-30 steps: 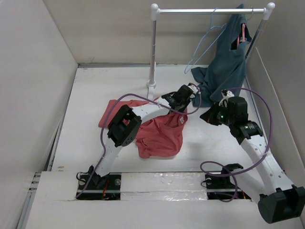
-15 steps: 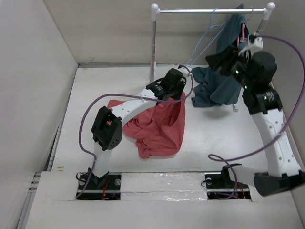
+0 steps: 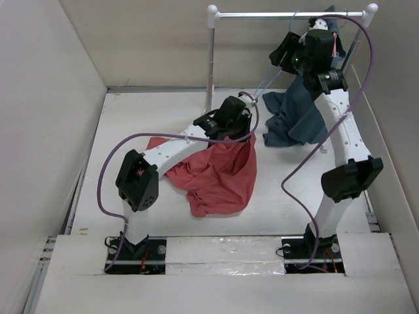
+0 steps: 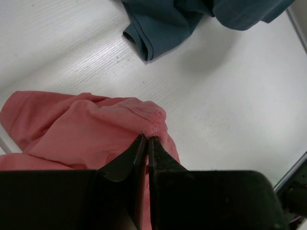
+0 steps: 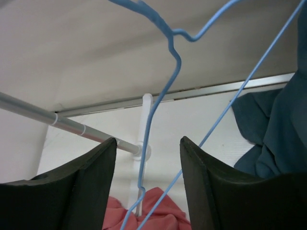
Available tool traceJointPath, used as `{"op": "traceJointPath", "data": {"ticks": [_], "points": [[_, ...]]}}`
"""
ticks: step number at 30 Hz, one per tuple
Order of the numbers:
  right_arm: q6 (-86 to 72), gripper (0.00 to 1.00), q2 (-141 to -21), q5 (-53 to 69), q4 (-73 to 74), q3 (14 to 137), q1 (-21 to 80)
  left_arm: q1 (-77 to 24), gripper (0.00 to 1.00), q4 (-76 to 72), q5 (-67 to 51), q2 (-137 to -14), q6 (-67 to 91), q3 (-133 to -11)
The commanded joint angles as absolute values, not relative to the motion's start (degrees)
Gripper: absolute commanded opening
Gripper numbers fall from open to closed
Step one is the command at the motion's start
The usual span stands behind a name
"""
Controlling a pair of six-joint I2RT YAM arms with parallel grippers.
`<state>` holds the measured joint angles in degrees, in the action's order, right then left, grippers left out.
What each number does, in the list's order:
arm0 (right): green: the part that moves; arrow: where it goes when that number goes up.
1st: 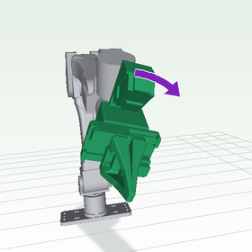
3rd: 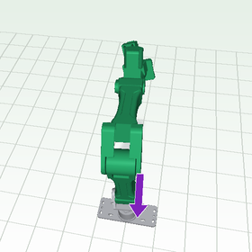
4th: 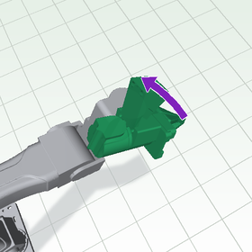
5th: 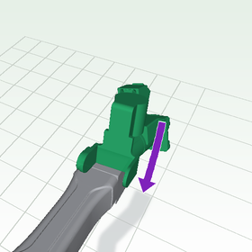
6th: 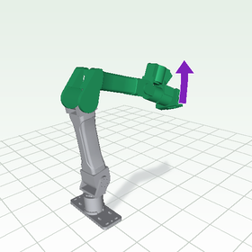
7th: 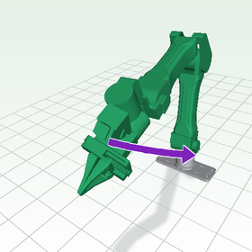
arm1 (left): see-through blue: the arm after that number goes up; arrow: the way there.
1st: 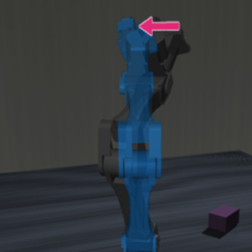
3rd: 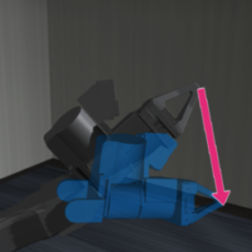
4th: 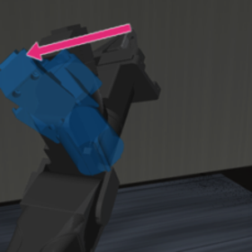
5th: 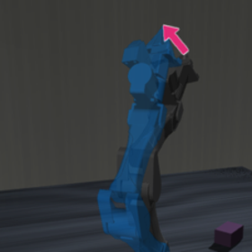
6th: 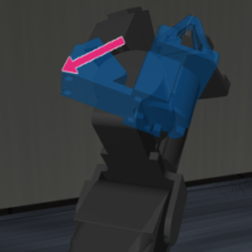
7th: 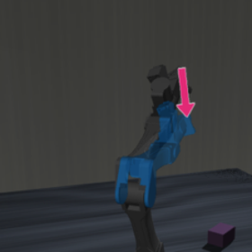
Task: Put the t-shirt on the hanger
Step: Pick up the hanger from the clothesline.
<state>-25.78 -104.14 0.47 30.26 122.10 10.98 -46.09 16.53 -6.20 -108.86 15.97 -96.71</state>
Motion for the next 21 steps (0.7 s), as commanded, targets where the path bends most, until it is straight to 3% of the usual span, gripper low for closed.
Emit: {"op": "traceJointPath", "data": {"ticks": [1, 21], "points": [[-26.0, 0.59, -103.3, -2.4, 30.5, 126.6, 12.0, -45.2, 0.00, 14.8, -8.0, -103.4, 18.1, -95.8], [-28.7, 0.47, -108.2, 2.3, 27.8, 126.0, 12.5, -43.5, 0.00, 12.7, -8.7, -98.9, 17.1, -89.4]]}}
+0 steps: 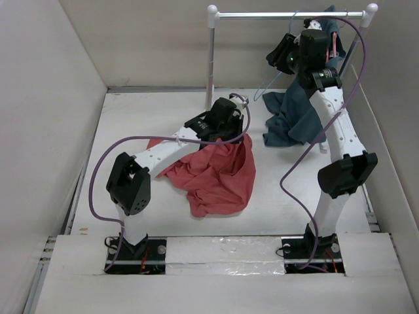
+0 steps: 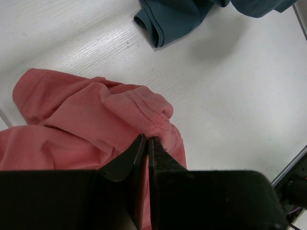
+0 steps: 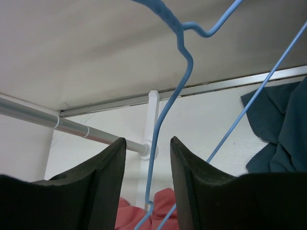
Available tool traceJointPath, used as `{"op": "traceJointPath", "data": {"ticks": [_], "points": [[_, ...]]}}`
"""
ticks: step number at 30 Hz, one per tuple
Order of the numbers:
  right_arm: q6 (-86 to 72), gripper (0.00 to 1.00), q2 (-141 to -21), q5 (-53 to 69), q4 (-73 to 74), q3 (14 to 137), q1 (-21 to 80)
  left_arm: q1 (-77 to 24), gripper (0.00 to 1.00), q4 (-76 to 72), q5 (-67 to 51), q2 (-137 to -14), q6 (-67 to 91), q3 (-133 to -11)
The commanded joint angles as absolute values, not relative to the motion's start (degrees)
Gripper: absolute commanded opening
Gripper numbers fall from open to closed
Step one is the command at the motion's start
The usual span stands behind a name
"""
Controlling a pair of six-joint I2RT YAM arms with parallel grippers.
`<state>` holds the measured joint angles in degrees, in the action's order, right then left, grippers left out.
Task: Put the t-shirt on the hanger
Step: Pick up the hanger from the clothesline.
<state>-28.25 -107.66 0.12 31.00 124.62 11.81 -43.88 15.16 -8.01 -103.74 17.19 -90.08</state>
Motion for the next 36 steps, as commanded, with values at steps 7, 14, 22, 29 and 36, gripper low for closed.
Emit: {"op": "traceJointPath", "data": {"ticks": [7, 14, 22, 29, 36], "points": [[-28.6, 0.06, -106.4, 1.2, 26.7, 123.8, 13.0, -43.0, 0.00, 12.0, -8.4, -98.1, 17.1, -87.9], [-27.2, 0.00, -102.3, 9.5, 25.0, 120.5, 10.2, -42.5, 0.00, 12.2, -8.4, -98.3, 17.1, -88.6], [-30.2, 0.00, -93.6, 23.5, 17.2, 110.4, 4.1, -41.4, 0.00, 12.7, -8.9, -100.0, 17.1, -90.4], [-30.8, 0.00, -89.4, 34.4, 15.9, 103.2, -0.4, -39.5, 0.00, 12.7, -8.9, -101.2, 17.2, -91.9], [-27.9, 0.00, -81.5, 38.7, 19.5, 93.2, -0.9, -38.8, 0.00, 12.6, -8.3, -102.6, 17.1, -94.8]]}}
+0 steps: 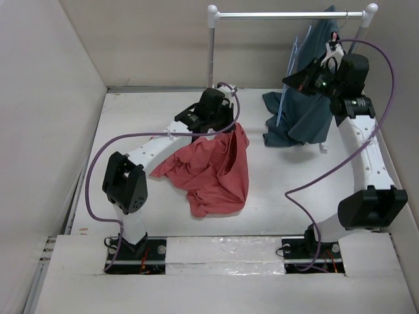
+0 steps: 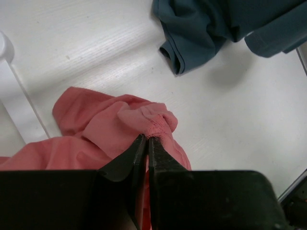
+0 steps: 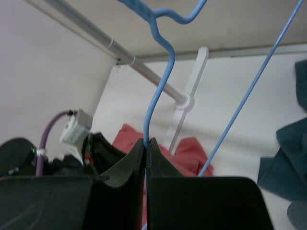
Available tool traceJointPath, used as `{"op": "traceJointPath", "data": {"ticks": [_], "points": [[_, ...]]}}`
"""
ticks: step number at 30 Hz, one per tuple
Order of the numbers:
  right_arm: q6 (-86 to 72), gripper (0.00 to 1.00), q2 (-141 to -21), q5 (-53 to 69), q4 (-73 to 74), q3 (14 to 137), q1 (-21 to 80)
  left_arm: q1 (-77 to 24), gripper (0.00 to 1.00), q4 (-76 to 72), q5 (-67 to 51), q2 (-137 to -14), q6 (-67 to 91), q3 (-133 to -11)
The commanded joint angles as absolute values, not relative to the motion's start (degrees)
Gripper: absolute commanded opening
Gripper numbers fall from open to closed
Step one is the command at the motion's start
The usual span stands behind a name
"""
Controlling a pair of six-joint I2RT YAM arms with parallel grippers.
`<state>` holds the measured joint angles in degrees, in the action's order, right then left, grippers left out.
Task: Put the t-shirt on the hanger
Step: Pick up the hanger from the clothesline, then place the T-shirt on the hanger.
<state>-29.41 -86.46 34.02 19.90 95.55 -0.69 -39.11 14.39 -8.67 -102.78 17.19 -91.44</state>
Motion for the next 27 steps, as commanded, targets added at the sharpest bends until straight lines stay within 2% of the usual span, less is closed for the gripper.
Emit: {"op": "traceJointPath", "data": {"ticks": [1, 7, 12, 15, 21, 27], "points": [[-27.9, 0.00, -80.1, 39.2, 19.5, 91.7, -0.9, -38.8, 0.00, 12.7, -8.1, -102.9, 17.0, -95.8], [-27.9, 0.00, -64.7, 45.3, 22.3, 77.6, -0.9, -38.3, 0.00, 13.7, -9.0, -106.2, 17.6, -99.0], [-28.0, 0.00, -50.9, 50.4, 30.3, 64.1, 1.7, -38.3, 0.00, 15.1, -9.5, -109.3, 17.8, -103.7], [-28.1, 0.00, -42.3, 51.5, 36.5, 61.5, 2.9, -38.3, 0.00, 16.3, -8.7, -110.7, 17.3, -106.8], [-24.9, 0.00, -38.2, 58.7, 47.7, 61.0, 4.7, -37.8, 0.00, 17.5, -9.1, -113.1, 17.9, -111.4], [-31.4, 0.00, -33.6, 62.9, 44.4, 56.0, 5.3, -37.8, 0.00, 17.4, -9.8, -112.4, 19.2, -112.4]]}}
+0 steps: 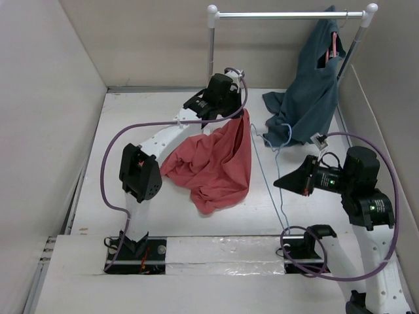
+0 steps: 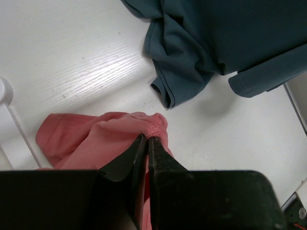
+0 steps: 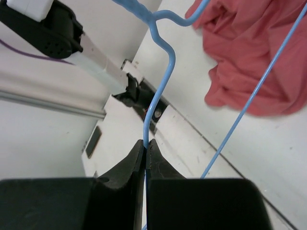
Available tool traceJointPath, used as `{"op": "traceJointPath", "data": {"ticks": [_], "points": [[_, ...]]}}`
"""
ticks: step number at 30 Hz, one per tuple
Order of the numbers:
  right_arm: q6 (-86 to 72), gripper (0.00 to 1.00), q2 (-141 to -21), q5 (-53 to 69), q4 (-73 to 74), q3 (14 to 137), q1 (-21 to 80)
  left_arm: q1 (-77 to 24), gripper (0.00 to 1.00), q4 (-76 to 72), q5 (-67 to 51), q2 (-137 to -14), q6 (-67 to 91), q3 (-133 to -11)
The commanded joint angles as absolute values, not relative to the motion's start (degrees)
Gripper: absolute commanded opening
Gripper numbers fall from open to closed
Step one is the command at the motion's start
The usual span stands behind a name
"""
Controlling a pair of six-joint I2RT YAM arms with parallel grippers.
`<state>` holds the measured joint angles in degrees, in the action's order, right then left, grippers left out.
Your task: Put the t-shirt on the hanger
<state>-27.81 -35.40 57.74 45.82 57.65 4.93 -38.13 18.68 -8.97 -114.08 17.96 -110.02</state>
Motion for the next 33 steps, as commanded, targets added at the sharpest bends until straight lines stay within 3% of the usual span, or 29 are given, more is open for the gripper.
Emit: {"op": "traceJointPath", "data": {"ticks": [1, 9, 17, 27, 33], "points": [[-32.6, 0.00, -33.2, 63.5, 43.3, 55.2, 5.3, -37.8, 0.00, 17.2, -10.2, -112.2, 19.5, -112.2], [-38.4, 0.00, -32.5, 61.6, 32.2, 48.7, 5.8, -37.8, 0.00, 14.9, -11.5, -106.9, 21.1, -106.1], [-42.6, 0.00, -39.1, 53.3, 16.9, 44.1, 13.7, -37.8, 0.00, 13.5, -12.6, -101.5, 22.9, -99.9], [-39.7, 0.00, -42.5, 40.0, 13.1, 47.3, 18.5, -37.8, 0.00, 17.1, -11.5, -98.4, 22.3, -99.8], [-42.8, 0.00, -46.8, 40.5, -3.5, 42.8, 19.1, -38.3, 0.00, 18.9, -16.8, -95.0, 23.6, -100.8]]}}
